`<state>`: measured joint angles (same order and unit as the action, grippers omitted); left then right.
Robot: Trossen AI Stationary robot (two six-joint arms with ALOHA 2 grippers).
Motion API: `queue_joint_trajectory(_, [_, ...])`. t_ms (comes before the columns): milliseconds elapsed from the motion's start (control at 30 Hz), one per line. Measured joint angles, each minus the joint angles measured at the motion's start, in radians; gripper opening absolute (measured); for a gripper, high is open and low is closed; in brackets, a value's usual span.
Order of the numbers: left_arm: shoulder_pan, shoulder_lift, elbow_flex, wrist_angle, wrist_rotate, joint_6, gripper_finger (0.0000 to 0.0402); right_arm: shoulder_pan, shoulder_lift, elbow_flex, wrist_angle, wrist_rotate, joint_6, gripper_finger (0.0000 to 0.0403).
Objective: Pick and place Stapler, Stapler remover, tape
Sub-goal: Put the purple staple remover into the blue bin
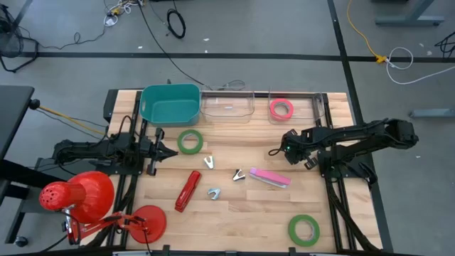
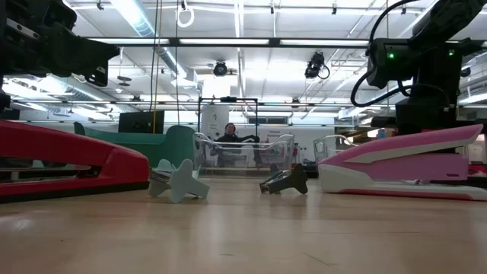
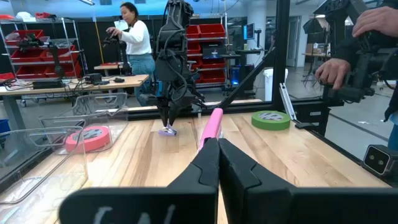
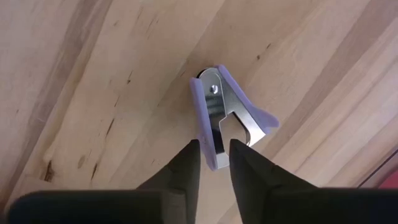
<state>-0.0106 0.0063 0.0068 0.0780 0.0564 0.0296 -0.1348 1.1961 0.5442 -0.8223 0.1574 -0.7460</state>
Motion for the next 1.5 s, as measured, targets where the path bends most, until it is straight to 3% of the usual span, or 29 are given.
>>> queue_joint_trajectory(600, [0.0, 0.0, 0.0, 0.0, 0.0, 0.0, 0.0003, -0.002, 0.012, 0.0, 0.0, -0.049, 0.0, 0.0045])
queue_joint_trajectory(867, [0.0, 0.0, 0.0, 0.0, 0.0, 0.0, 0.0003, -0.002, 0.019, 0.002, 0.001, -0.035, 0.0, 0.0005])
queue_joint_trajectory(1500, [0.0, 0.0, 0.0, 0.0, 0.0, 0.0, 0.0003, -0.002, 0.02, 0.06, -0.008, -0.037, 0.056, 0.0001])
